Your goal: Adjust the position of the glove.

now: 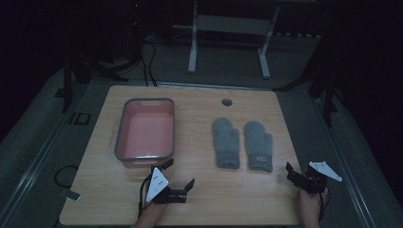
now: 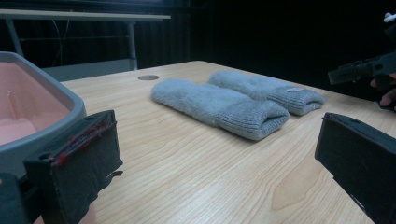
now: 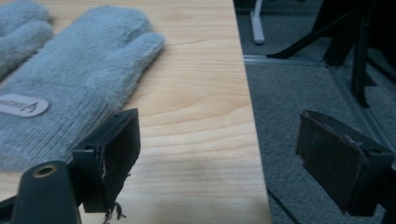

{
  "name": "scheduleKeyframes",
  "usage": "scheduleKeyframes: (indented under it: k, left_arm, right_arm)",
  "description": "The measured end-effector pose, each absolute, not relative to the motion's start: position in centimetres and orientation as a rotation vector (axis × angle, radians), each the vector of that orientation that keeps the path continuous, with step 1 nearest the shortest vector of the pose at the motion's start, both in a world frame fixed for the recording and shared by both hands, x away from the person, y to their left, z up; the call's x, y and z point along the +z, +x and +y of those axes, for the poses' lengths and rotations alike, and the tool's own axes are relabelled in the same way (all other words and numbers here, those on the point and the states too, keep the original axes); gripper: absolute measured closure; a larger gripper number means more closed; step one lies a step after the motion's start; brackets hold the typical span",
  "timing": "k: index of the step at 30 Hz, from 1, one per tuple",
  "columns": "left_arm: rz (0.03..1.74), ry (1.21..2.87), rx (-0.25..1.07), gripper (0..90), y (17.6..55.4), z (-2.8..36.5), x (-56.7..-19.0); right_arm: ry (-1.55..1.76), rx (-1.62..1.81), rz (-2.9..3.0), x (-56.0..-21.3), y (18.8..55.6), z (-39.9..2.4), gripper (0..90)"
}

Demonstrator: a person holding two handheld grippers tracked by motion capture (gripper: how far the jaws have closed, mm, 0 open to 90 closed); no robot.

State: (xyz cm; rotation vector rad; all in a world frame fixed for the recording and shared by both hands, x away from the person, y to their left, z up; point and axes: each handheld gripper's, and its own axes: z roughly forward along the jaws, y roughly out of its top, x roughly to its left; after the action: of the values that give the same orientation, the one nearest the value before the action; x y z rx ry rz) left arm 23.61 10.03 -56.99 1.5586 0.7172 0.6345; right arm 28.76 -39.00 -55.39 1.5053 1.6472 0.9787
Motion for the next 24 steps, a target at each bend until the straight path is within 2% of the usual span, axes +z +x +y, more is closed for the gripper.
scheduleKeyframes:
  k: [10,17,24]
  left_arm:
    - [0.725,1.554,0.624,0.1,23.7,10.1,-57.0]
    - [0.726,1.553,0.618,0.2,23.7,10.1,-57.0]
    - [0.725,1.554,0.615,0.2,23.7,10.1,-57.0]
  right_arm:
    - [1.465,1.014,1.768,-52.4,29.5,-38.0,11.5]
    - [1.462,1.09,1.783,-49.9,31.2,-36.9,14.0]
    - [1.398,1.121,1.878,-48.9,33.4,-34.5,14.4]
